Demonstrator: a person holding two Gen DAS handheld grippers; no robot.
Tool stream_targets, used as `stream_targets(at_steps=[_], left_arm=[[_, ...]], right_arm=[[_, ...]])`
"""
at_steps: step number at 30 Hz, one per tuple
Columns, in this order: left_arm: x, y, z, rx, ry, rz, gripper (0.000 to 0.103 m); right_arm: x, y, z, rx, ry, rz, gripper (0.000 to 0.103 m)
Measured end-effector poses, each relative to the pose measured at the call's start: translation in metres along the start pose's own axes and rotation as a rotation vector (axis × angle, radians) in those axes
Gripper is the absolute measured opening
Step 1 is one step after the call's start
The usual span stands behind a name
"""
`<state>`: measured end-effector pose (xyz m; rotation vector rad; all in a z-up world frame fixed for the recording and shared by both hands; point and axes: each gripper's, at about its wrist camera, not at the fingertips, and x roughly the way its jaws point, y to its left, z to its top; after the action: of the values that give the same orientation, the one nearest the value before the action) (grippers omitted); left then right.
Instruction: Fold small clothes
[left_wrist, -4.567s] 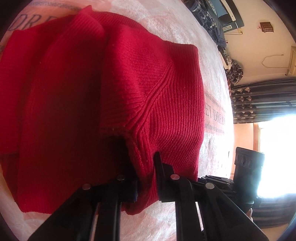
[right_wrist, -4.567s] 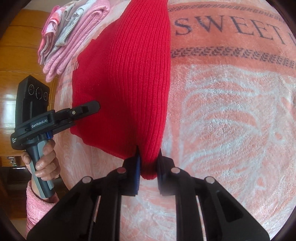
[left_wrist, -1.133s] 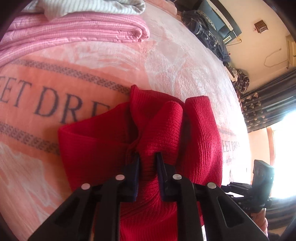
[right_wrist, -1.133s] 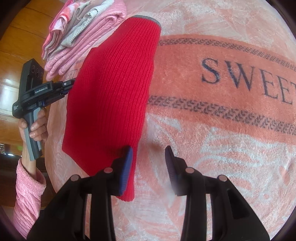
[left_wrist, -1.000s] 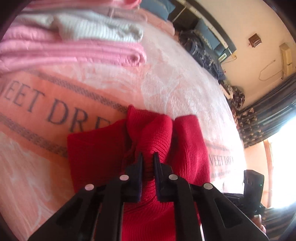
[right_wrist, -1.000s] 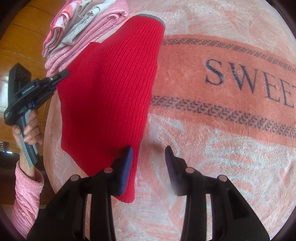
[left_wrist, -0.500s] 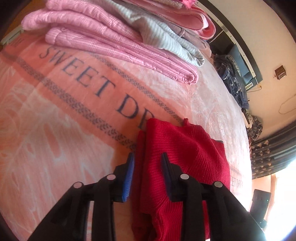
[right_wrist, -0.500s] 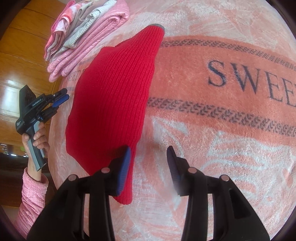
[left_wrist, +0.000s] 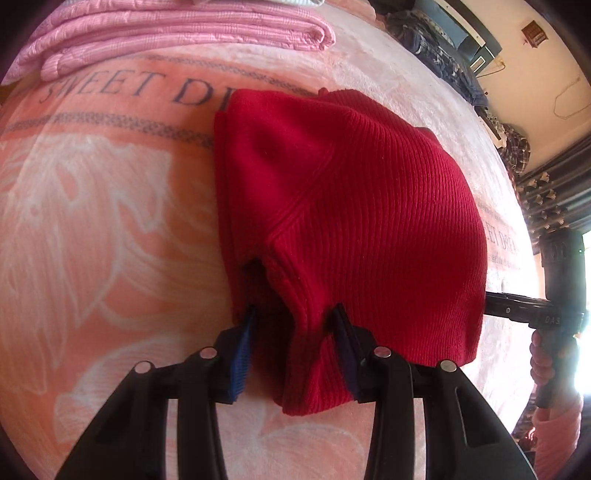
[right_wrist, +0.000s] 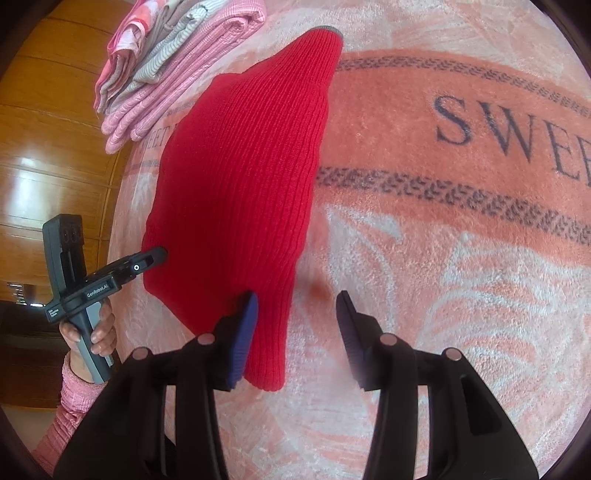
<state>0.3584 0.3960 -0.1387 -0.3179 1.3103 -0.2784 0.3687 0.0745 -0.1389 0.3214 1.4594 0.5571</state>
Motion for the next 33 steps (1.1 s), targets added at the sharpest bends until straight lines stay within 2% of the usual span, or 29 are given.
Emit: stream_targets(at_steps=[5,8,10,11,12,13,14,18,20,23,25,26,27,28,29,30,31,33], left_arm=[[0.005,0.003,-0.004,-0.032,0.037,-0.024,0.041],[0.007,-0.002,-0.008,-0.007,0.042,0.004,0.035],[0.009,-0.001,-0.008,-0.012,0.047,0.005,0.03],[0.01,-0.001,-0.009,-0.02,0.05,0.002,0.029],[0.011,-0.001,-0.009,-0.024,0.06,-0.005,0.021],[0.012,0.0,-0.009,-0.027,0.086,-0.018,0.019],[0.013,-0.001,-0.01,-0.035,0.102,-0.019,0.019],[0.013,-0.003,-0.012,-0.041,0.159,-0.02,0.018],[0.015,-0.006,-0.012,-0.032,0.175,-0.018,0.018],[0.019,-0.008,-0.012,-0.008,0.178,-0.012,0.018],[0.019,-0.004,-0.009,-0.026,0.181,-0.047,0.019],[0.016,-0.002,-0.008,-0.024,0.178,-0.066,0.021],[0.01,-0.001,-0.006,-0.014,0.168,-0.076,0.027],[0.003,-0.001,-0.003,0.0,0.153,-0.07,0.04],[-0.006,0.004,-0.001,0.014,0.127,-0.063,0.047],[-0.016,0.006,0.003,0.017,0.088,-0.056,0.063],[-0.025,0.01,0.008,0.008,0.047,-0.055,0.068],[-0.035,0.018,0.021,-0.015,0.002,-0.074,0.069]], right_arm=[[-0.003,0.014,-0.008,-0.023,0.008,0.008,0.05],[-0.002,0.026,-0.009,-0.043,0.013,0.024,0.051],[0.007,0.029,-0.012,-0.041,0.039,-0.005,0.051],[0.015,0.029,-0.014,-0.038,0.057,-0.017,0.049],[0.025,0.028,-0.017,-0.032,0.081,-0.026,0.034],[0.031,0.027,-0.02,-0.023,0.099,-0.027,0.019],[0.032,0.025,-0.02,-0.017,0.095,-0.022,0.016],[0.012,0.019,-0.016,0.013,0.089,0.026,0.013],[0.005,0.021,-0.016,-0.008,0.095,0.008,0.012],[0.025,0.011,-0.02,0.006,0.143,-0.048,0.012],[0.033,0.008,-0.02,0.012,0.146,-0.041,0.013],[0.03,0.011,-0.018,-0.001,0.15,-0.044,0.014],[0.025,0.015,-0.015,-0.022,0.144,-0.047,0.015],[0.019,0.018,-0.012,-0.029,0.127,-0.045,0.021],[0.011,0.019,-0.009,-0.025,0.101,-0.042,0.025],[0.003,0.02,-0.005,-0.024,0.071,-0.033,0.028],[-0.004,0.02,-0.001,-0.022,0.041,-0.022,0.031],[-0.014,0.018,0.01,0.006,-0.008,0.004,0.034]])
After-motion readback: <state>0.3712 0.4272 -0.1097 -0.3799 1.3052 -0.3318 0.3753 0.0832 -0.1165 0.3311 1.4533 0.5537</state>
